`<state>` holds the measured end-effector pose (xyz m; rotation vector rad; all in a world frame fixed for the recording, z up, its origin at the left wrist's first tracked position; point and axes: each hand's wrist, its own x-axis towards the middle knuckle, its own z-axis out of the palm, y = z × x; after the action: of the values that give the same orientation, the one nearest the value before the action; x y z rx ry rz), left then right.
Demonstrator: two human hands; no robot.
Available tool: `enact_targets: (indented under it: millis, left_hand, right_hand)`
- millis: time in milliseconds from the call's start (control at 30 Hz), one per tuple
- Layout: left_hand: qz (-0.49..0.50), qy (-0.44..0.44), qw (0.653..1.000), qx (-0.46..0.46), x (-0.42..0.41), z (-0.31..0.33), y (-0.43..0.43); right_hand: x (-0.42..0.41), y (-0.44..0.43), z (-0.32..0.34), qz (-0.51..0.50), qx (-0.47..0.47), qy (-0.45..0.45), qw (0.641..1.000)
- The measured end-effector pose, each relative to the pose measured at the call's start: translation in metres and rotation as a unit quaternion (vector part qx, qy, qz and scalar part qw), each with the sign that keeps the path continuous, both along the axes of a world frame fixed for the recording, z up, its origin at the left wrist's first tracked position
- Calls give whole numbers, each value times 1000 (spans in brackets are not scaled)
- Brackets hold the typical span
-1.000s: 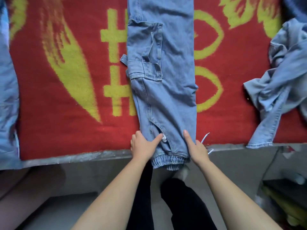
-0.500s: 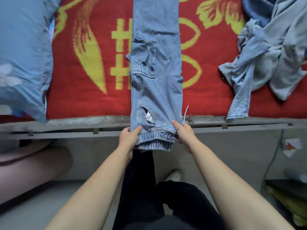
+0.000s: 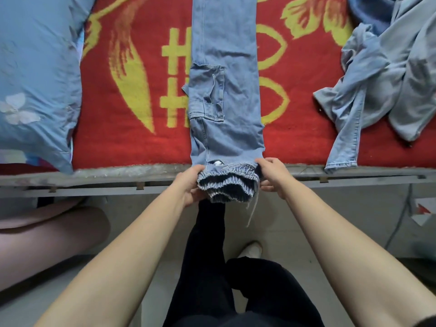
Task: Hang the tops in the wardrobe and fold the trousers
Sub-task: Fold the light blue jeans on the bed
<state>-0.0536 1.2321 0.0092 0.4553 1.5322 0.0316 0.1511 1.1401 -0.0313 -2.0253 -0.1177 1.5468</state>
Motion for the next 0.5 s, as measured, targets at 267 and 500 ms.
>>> enact_targets:
  millis: [267, 500]
  left_hand:
    - [102, -67, 990, 67, 54, -11, 140]
    - [-399, 104, 855, 315, 57, -82, 176]
  right_hand:
    - [50, 139, -25, -118, -9, -60, 991]
    - [50, 168, -51, 199, 60, -315, 926]
